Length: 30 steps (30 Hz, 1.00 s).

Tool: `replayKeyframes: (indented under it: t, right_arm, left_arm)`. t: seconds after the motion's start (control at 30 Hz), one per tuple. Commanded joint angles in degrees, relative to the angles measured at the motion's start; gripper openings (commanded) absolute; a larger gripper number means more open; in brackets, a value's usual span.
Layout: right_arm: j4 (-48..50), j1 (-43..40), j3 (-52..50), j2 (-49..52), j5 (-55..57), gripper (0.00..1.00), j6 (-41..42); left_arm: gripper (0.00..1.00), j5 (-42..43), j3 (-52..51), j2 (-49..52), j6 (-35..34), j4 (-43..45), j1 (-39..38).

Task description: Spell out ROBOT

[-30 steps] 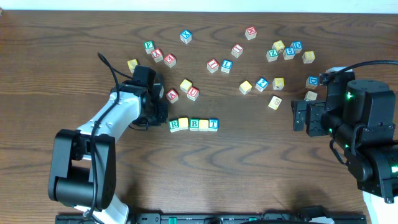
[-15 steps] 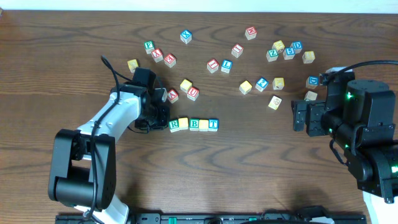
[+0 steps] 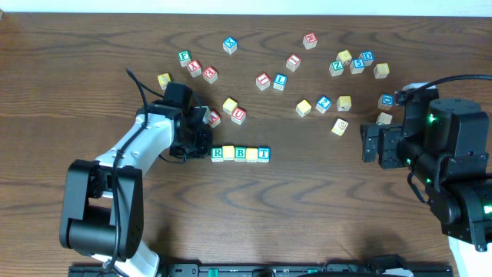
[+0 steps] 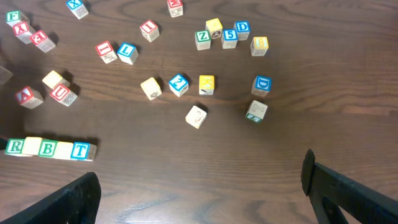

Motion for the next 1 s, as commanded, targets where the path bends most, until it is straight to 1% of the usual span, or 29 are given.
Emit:
replayKeyframes:
  t: [0.0,0.57,0.67,0.8,0.9,0.97]
  right_arm:
    - [-0.04,-0.35,0.94,-0.20,-0.35,0.99,-0.63]
    - [-0.02,-0.35,0.94,-0.20,-0.31,0.99,-0.66]
    - [-0.02,-0.35,0.94,-0.20,-0.31,0.99,-0.66]
    - [-0.02,-0.35,0.94,-0.20,-0.31,0.99,-0.66]
    - [-0.02,-0.35,0.94,-0.20,-0.33,0.99,-0.66]
    - [-0.02,-0.35,0.94,-0.20,-0.33,0.99,-0.66]
  left_arm:
    - [0.07,3.67,-0.83,0.85,2.64,0.44,-0.11]
    - [0.08,3.21,-0.83,0.85,2.43,0.57,-0.11]
    - [0.07,0.22,-0.83,0.85,0.66,-0.85,-0.11]
    - [0.07,-0.04,-0.83,0.85,0.52,-1.22,-0.11]
    - [0.07,-3.13,-0.83,0.85,-1.51,-1.20,-0.11]
    - [0.08,-4.13,-0.83,0.85,-1.49,-1.14,-0.11]
